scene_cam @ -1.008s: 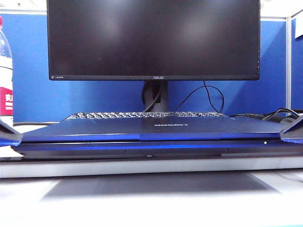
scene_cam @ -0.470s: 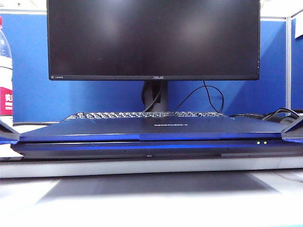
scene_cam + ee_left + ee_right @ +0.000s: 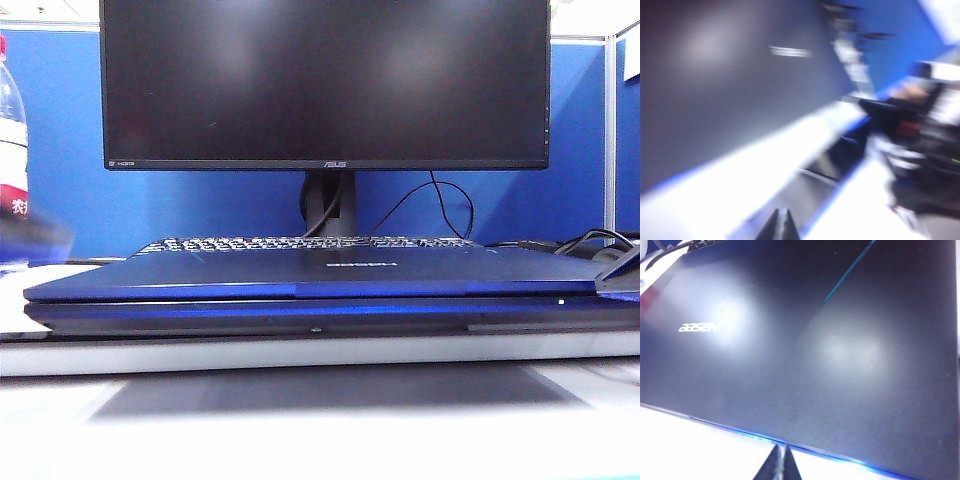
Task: Open the lid of the black laptop.
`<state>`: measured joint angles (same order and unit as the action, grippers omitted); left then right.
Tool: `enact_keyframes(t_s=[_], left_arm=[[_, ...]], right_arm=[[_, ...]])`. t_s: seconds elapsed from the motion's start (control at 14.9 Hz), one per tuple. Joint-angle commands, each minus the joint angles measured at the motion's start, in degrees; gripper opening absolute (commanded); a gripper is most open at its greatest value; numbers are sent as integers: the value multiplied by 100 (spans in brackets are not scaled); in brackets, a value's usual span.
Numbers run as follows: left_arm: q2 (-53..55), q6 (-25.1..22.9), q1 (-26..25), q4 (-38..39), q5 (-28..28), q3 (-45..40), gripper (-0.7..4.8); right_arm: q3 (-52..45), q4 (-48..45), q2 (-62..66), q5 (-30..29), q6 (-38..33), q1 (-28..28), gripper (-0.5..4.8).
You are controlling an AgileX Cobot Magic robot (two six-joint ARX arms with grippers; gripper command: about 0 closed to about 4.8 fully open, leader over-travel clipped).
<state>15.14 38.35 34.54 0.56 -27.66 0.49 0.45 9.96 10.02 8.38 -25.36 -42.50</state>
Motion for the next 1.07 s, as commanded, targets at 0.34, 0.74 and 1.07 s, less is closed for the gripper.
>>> enact_keyframes(t_s=[0.34, 0.74, 1.07], left_arm=[[240, -227, 1283, 254, 1060, 1314, -5], [3023, -1134, 3029, 1198, 3241, 2750, -5], [4516, -723, 3381, 1541, 5180, 2811, -5]], right_arm=[[-17, -17, 0, 72, 28, -4, -6], [-17, -35, -2, 74, 31, -4, -6], [-17, -28, -4, 72, 140, -4, -6]])
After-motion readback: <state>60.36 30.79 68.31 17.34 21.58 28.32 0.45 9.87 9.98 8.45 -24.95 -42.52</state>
